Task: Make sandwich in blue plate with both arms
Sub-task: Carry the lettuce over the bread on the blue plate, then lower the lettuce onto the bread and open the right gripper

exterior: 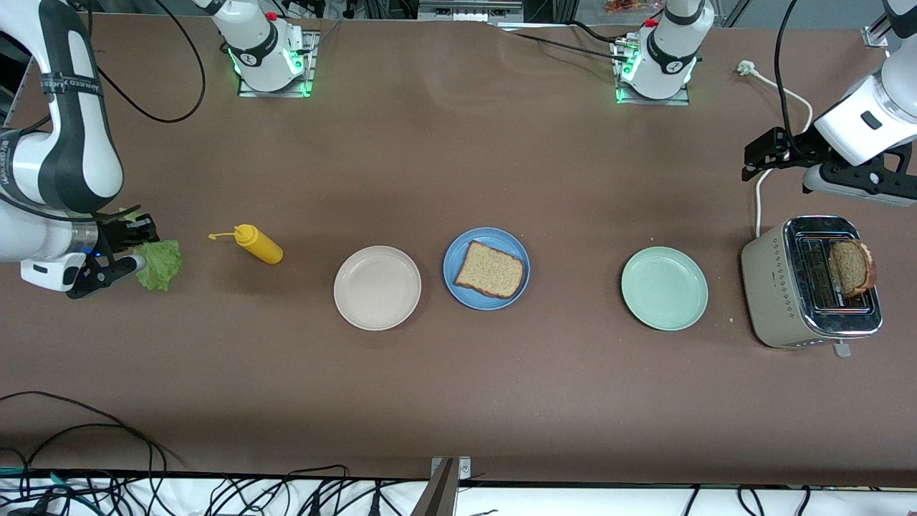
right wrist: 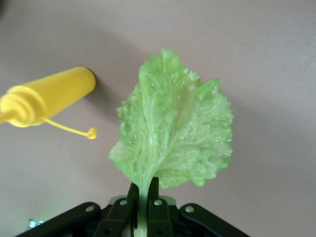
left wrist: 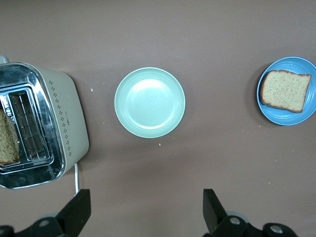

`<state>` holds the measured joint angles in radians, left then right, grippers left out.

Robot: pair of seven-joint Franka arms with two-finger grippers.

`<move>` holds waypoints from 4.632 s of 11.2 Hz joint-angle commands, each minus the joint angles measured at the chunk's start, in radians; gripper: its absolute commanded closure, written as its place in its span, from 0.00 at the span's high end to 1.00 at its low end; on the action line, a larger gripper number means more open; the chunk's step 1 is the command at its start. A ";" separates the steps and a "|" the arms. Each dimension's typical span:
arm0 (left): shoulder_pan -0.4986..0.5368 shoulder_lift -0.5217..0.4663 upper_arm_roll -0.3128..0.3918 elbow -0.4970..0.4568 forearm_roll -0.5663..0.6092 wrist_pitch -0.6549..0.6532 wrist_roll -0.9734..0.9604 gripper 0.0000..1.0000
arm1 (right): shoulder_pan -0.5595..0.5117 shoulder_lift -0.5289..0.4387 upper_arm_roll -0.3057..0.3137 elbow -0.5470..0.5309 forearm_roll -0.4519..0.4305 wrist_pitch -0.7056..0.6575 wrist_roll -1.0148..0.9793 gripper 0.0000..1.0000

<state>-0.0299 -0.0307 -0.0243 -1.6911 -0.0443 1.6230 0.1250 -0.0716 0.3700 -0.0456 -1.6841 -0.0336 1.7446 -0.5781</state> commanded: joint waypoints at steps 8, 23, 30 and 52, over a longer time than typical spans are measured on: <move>0.002 0.017 0.001 0.037 0.014 -0.028 0.015 1.00 | 0.009 -0.049 0.502 0.162 0.052 -0.168 0.777 0.00; 0.004 0.017 0.003 0.037 0.012 -0.028 0.018 1.00 | 0.516 0.322 0.492 0.196 -0.198 0.644 1.270 0.00; 0.002 0.017 0.003 0.037 0.012 -0.028 0.018 1.00 | 0.688 0.487 0.314 0.345 -0.210 0.770 1.299 0.00; 0.002 0.017 0.003 0.037 0.011 -0.028 0.016 1.00 | 0.722 0.563 0.263 0.360 -0.134 0.816 1.347 0.64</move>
<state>-0.0281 -0.0291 -0.0222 -1.6890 -0.0443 1.6216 0.1250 0.6401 0.9235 0.2225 -1.3427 -0.1841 2.5716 0.7531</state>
